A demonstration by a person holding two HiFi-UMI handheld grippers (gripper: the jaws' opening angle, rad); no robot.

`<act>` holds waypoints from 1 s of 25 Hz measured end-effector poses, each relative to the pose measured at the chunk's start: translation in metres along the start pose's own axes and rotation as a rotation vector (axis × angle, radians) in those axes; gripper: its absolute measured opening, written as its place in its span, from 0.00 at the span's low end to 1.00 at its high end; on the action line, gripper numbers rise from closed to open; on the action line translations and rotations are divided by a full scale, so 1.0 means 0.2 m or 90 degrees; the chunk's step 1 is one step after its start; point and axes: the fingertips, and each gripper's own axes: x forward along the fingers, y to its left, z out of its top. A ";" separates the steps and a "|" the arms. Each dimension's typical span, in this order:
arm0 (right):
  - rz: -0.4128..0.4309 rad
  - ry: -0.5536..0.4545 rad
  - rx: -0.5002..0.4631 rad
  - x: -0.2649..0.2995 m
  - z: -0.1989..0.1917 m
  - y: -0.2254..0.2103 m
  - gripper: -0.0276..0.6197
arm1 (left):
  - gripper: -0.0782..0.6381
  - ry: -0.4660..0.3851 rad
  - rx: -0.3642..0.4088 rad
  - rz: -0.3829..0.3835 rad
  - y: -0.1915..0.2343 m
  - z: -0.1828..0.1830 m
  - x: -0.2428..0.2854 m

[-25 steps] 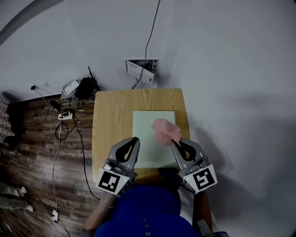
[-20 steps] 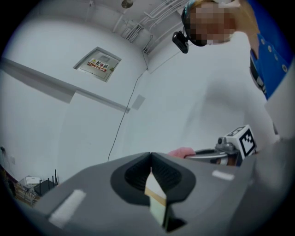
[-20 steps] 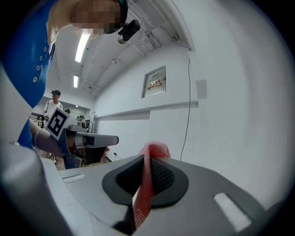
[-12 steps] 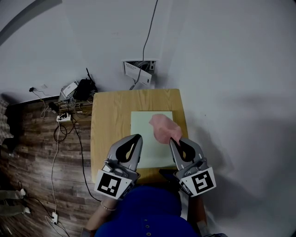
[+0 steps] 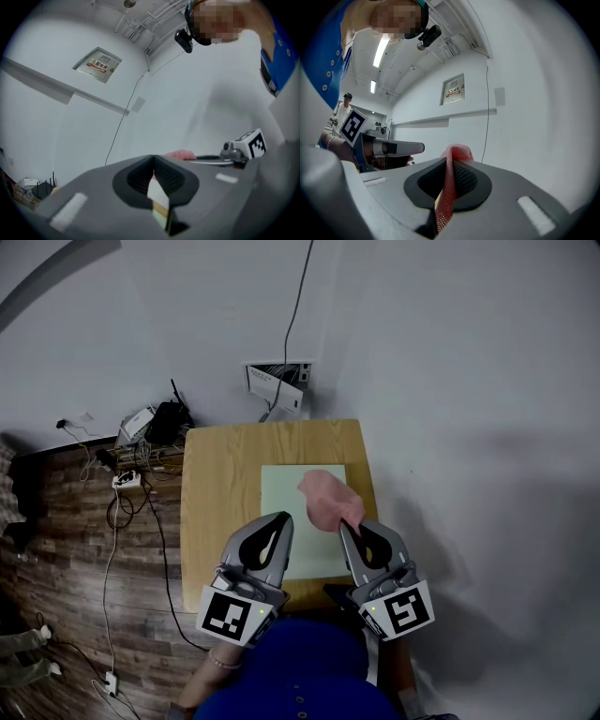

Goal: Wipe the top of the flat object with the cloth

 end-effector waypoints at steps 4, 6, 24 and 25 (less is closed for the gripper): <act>0.004 -0.001 0.002 0.00 0.01 0.00 0.06 | 0.11 0.002 -0.002 -0.002 -0.02 0.00 0.00; 0.007 -0.004 0.001 0.00 0.01 0.00 0.06 | 0.11 0.003 -0.003 -0.002 -0.02 0.00 0.01; 0.036 0.008 0.003 0.01 -0.02 0.02 0.06 | 0.11 0.008 0.001 0.005 -0.06 -0.02 0.02; 0.037 0.010 0.002 0.02 -0.02 0.02 0.06 | 0.11 0.008 0.002 0.005 -0.06 -0.02 0.02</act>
